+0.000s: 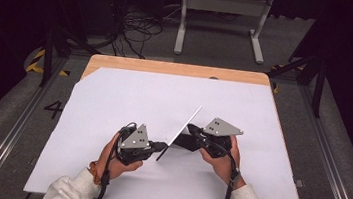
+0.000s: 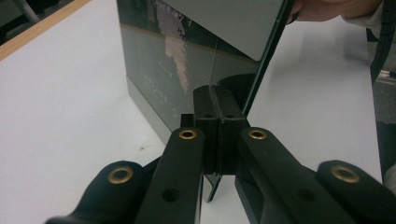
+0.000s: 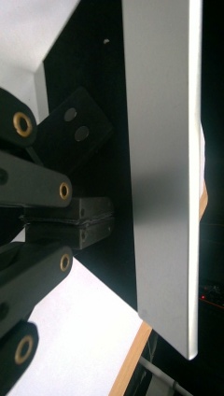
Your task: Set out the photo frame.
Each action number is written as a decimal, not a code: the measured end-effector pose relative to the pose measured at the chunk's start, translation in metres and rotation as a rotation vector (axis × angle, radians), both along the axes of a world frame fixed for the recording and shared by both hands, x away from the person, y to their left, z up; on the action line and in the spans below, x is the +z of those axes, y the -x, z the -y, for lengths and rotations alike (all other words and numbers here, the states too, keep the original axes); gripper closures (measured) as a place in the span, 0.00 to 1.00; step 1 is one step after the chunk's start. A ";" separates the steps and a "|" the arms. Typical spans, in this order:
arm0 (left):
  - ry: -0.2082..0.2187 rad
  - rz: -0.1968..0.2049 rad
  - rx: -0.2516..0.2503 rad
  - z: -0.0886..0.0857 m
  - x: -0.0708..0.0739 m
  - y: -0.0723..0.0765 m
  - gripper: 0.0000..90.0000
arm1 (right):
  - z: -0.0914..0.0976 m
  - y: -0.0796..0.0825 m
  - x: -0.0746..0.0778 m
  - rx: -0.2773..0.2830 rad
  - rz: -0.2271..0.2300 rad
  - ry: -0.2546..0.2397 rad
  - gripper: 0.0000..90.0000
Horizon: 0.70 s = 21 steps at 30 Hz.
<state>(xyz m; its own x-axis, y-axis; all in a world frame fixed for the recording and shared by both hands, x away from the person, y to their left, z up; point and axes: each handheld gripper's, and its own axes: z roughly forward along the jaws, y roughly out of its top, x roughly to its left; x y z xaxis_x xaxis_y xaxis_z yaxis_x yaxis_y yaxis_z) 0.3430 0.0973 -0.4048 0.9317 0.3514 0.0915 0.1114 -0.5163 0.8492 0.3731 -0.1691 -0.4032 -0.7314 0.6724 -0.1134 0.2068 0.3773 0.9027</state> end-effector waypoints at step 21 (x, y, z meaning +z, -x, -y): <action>-0.033 -0.006 0.013 -0.017 -0.004 0.003 0.93 | 0.013 0.016 0.000 -0.016 0.015 0.048 0.97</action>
